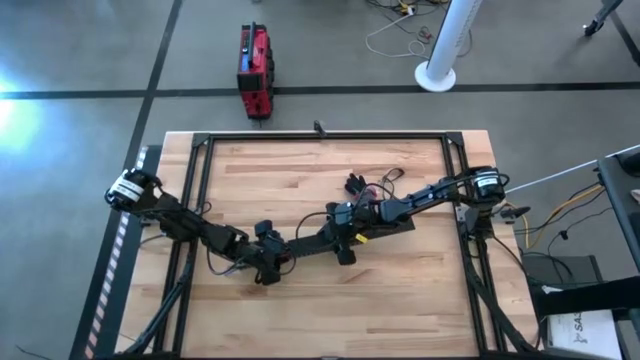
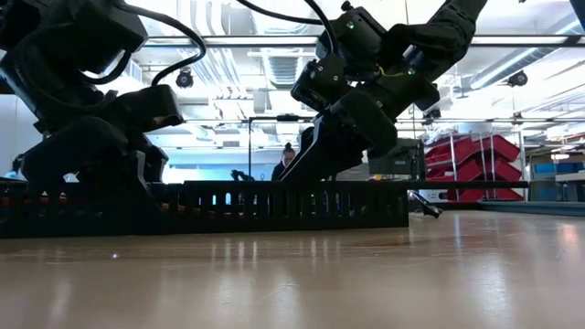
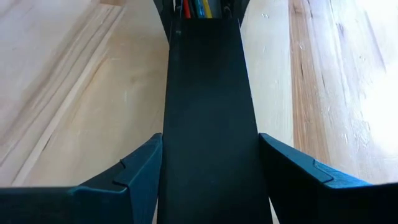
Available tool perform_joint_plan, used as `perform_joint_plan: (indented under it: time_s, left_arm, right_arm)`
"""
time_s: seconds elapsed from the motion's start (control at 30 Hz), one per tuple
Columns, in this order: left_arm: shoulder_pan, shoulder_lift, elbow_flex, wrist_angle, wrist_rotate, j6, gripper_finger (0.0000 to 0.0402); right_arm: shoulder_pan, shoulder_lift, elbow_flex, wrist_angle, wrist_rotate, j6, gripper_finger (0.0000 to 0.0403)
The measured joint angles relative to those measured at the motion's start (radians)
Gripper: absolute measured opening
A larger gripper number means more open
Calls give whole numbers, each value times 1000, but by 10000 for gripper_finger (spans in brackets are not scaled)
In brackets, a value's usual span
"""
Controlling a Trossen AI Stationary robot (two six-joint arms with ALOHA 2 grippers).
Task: Ziptie cables
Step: Close the black cable duct
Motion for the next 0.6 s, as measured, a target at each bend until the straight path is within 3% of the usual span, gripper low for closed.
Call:
perform_joint_plan:
  time_s: [0.6]
  left_arm:
    - [0, 3, -3, 42, -37, -6, 222]
  right_arm:
    - [13, 6, 9, 61, -42, -40, 218]
